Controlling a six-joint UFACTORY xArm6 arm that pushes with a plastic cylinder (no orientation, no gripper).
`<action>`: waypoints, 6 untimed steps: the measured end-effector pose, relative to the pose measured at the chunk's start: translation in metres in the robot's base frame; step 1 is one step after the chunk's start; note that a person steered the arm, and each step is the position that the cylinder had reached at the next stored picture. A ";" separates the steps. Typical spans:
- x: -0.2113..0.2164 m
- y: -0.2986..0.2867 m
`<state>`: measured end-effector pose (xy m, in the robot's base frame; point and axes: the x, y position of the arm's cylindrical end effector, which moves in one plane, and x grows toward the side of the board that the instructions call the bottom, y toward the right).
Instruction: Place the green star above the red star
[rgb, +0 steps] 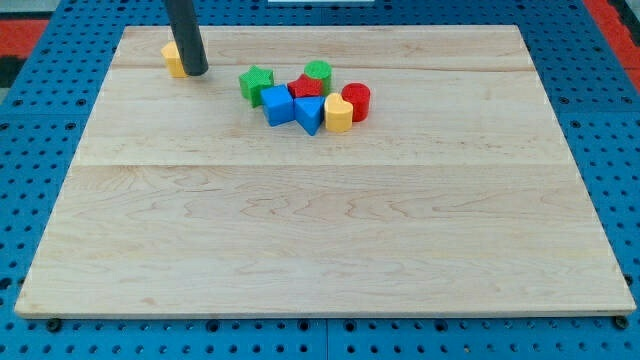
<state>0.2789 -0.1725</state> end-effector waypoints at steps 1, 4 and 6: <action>-0.007 -0.017; 0.048 0.058; 0.018 0.134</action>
